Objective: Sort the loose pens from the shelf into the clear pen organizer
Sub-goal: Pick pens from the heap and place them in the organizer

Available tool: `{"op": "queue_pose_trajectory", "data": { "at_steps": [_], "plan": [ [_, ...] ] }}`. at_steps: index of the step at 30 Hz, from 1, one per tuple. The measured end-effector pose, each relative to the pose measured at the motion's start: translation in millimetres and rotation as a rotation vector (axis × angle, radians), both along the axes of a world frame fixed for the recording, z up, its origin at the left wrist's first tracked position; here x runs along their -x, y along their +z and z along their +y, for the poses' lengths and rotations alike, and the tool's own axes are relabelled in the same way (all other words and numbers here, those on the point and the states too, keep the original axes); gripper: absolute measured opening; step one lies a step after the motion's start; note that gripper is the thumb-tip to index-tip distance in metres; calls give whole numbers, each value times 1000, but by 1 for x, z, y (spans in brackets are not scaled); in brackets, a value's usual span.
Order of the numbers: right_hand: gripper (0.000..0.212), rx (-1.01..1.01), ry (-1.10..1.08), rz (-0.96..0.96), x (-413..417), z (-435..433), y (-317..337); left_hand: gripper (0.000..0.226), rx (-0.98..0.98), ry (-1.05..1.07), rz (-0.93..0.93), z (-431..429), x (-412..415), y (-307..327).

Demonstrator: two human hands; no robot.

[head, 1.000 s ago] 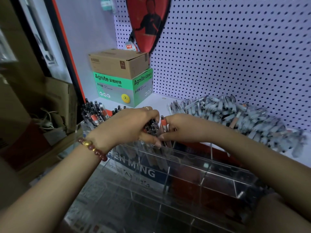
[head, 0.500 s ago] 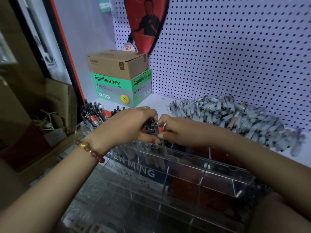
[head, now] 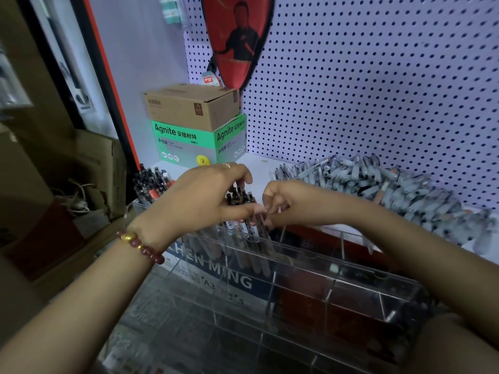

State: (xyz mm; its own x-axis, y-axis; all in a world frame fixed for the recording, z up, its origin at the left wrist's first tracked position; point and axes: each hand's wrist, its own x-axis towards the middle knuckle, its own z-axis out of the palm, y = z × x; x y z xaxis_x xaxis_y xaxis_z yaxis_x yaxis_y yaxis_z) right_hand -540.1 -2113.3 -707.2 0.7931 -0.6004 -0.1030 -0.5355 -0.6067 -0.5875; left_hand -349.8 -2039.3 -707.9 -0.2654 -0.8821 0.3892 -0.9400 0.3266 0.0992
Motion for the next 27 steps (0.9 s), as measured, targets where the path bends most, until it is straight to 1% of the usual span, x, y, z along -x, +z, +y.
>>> {"op": "queue_pose_trajectory", "data": {
  "at_steps": [1,3,5,7,8,10,11,13,16,17,19,21,25,27],
  "plan": [
    [16,-33,-5,-13,4,-4,6,54,7,0,26,1,-1,2],
    [11,-20,-56,-54,10,-19,20,45,25,-8,93,0,-4,3],
    [9,5,-169,-84,13,-44,23,32,42,-18,169,-4,-8,3],
    [12,13,-289,-41,8,-71,14,16,82,-17,229,-10,-10,3],
    [17,40,-307,29,3,-82,6,12,110,-8,255,-13,-10,3],
    [27,140,-266,193,-8,-94,-12,15,170,15,319,-20,-10,4],
    [28,206,-240,257,-13,-98,-22,16,197,29,359,-22,-10,4],
    [21,344,-227,339,-25,-103,-38,18,225,50,427,-27,-10,6],
    [30,617,-287,479,-36,-106,-46,21,215,51,484,-32,-7,6],
    [33,668,-285,509,-39,-107,-48,22,212,49,495,-33,-6,6],
    [43,672,-279,528,-41,-109,-52,21,199,51,520,-35,-6,6],
    [49,647,-296,503,-40,-110,-55,20,173,67,538,-38,-6,5],
    [40,669,-250,444,-39,-112,-56,18,91,152,525,-46,-10,1],
    [39,612,-242,428,-38,-110,-53,17,79,208,499,-48,-10,-1]
  ]
}}
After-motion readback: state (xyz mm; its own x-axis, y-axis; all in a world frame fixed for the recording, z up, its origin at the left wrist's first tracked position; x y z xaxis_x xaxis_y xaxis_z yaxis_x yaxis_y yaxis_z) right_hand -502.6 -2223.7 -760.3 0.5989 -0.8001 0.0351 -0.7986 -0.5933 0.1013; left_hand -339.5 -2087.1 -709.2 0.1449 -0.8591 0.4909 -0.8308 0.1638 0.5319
